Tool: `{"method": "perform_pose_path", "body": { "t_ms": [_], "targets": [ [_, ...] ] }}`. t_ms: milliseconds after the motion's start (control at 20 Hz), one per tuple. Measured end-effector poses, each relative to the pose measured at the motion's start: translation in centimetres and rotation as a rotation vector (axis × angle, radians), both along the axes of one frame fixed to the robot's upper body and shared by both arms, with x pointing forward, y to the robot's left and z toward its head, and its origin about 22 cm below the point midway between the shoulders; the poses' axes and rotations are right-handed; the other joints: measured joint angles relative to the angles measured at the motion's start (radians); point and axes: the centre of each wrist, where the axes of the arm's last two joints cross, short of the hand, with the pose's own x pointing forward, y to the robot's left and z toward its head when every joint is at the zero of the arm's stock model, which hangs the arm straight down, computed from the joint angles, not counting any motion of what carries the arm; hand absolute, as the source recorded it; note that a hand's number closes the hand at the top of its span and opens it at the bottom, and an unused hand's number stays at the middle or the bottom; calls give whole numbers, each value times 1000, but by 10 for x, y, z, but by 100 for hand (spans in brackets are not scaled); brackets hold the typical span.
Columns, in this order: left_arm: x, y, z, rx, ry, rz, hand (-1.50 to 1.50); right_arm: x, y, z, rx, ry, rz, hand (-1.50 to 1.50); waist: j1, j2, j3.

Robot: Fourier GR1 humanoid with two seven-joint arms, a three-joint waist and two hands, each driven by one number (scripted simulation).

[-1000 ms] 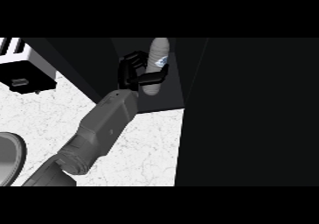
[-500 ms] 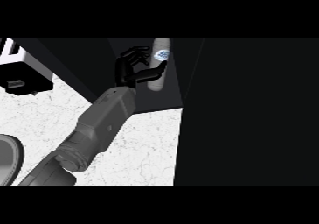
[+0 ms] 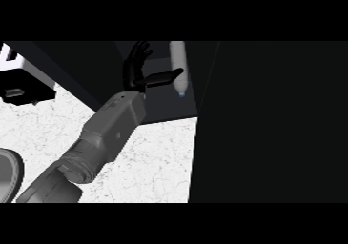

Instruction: Pick up the bottled water, place it into the cabinet and close the cabinet

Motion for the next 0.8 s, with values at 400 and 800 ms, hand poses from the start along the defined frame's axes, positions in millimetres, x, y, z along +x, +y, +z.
{"method": "perform_pose_path", "body": {
  "t_ms": [400, 800],
  "targets": [
    [3, 2, 4, 62, -24, -5, -150, 0, 1, 1, -4, -8, 8, -150, -7, 1, 0],
    [7, -11, 17, 137, -105, -123, 150, 0, 0, -1, -14, -8, 6, -150, 3, -4, 0]
  ]
}}
